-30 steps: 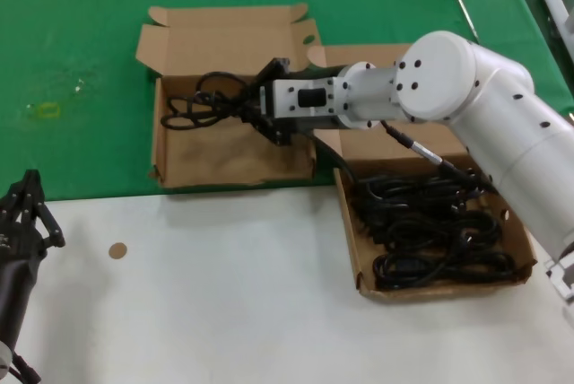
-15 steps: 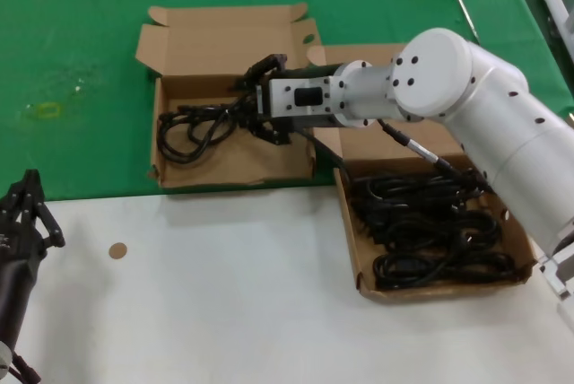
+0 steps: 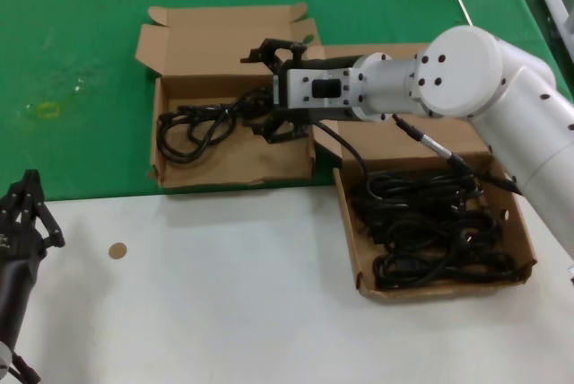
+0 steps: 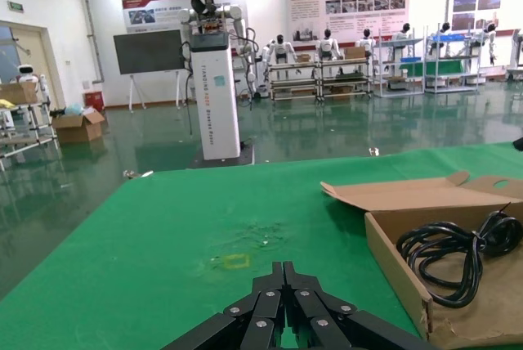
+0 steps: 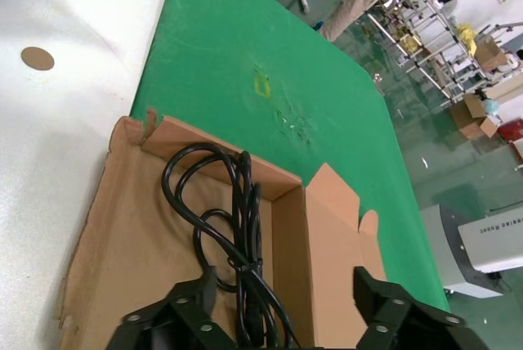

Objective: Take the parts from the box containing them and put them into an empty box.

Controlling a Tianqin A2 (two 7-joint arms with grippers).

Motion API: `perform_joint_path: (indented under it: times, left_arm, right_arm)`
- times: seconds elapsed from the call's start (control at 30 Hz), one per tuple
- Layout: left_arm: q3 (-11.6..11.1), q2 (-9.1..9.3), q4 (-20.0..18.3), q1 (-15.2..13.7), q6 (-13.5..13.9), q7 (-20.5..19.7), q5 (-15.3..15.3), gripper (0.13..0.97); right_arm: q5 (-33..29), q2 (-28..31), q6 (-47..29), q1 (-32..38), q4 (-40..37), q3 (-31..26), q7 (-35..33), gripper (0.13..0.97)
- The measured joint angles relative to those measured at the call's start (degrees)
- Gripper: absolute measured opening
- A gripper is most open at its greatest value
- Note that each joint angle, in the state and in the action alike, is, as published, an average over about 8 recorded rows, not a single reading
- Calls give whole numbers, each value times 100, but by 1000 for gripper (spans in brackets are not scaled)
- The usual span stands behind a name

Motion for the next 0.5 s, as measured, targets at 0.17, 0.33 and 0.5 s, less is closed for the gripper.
perform_joint_path:
  times: [0.17,0.33,0.5]
  left_arm:
    - [0,0,0,0,0,0,0,152]
    - [0,0,0,0,0,0,0,152]
    - [0,0,0,0,0,0,0,183]
  right_arm:
    - [8,60,-19,-50,129,19,56,577]
    - [40,67,17,-109,173,50,70,674]
    - [168,82,171,-336,326,172,115,795]
